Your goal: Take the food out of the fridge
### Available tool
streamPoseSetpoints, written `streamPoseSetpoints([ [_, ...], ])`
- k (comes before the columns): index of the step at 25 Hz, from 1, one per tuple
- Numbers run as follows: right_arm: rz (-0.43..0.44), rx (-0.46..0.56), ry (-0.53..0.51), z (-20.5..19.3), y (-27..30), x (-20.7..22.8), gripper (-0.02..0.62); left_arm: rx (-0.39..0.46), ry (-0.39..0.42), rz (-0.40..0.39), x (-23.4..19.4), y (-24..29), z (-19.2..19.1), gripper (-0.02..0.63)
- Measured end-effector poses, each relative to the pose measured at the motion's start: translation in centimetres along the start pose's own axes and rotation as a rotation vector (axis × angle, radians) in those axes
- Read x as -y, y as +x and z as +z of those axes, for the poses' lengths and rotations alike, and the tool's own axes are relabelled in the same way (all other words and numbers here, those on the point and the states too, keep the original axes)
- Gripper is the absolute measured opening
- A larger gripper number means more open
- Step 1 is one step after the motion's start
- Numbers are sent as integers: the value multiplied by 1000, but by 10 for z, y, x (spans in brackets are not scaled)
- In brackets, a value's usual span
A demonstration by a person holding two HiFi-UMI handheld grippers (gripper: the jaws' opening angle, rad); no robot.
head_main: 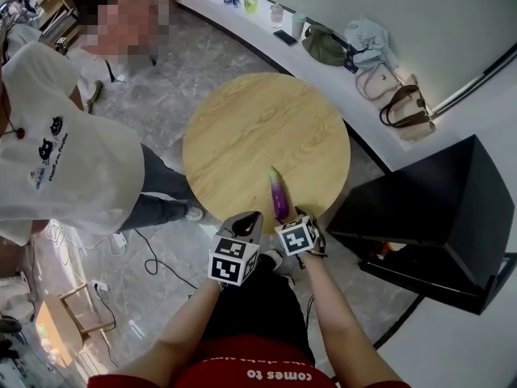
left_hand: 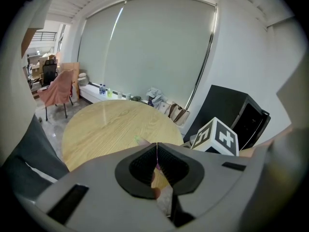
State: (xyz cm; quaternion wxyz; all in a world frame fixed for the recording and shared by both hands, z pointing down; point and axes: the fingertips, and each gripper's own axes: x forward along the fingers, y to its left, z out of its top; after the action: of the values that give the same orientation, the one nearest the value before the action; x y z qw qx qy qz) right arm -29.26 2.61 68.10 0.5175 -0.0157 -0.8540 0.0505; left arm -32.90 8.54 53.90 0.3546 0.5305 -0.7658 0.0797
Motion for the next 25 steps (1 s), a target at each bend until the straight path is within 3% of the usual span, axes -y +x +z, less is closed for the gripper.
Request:
streamPoseSetpoints([
  [20,27,63,18,11,-37,-11,265,-14,82,17,7,-5,8,9],
  [25,26,140,59,20,-56,-8,265,2,101,-23,21,-7,19,9],
])
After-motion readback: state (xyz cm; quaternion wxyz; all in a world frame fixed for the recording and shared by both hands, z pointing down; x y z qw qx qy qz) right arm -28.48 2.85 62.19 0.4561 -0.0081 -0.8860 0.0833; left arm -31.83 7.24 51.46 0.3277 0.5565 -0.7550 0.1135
